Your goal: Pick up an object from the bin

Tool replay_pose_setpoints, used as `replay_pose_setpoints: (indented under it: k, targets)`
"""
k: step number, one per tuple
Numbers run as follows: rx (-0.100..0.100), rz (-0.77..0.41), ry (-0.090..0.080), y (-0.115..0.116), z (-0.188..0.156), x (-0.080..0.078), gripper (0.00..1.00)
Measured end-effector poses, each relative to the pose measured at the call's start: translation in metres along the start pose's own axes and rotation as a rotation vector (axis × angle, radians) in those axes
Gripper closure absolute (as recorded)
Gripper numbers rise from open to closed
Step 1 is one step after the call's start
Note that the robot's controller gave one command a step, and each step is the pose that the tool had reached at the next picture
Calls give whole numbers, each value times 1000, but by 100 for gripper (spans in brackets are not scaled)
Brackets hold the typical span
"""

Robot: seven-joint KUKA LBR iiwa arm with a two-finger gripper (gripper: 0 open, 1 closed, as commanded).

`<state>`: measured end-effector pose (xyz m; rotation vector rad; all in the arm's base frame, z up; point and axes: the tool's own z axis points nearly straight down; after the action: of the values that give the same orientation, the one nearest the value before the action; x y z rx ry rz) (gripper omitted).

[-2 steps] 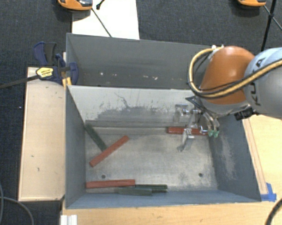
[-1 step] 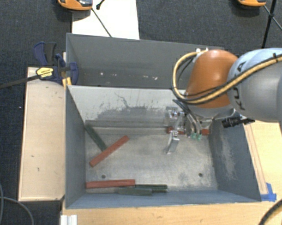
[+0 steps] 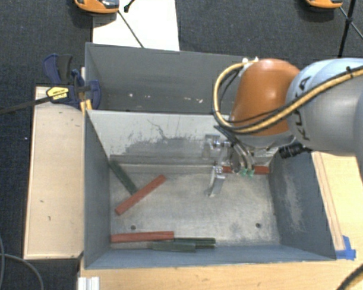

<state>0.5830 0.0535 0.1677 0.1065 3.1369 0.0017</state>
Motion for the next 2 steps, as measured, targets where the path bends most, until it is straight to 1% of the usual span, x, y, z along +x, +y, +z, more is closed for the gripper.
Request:
replay_pose_setpoints:
  k: [1,2]
  targets:
    - [0,-239,-1,22,15,19,0]
    - [0,-165,0,41,30,16,0]
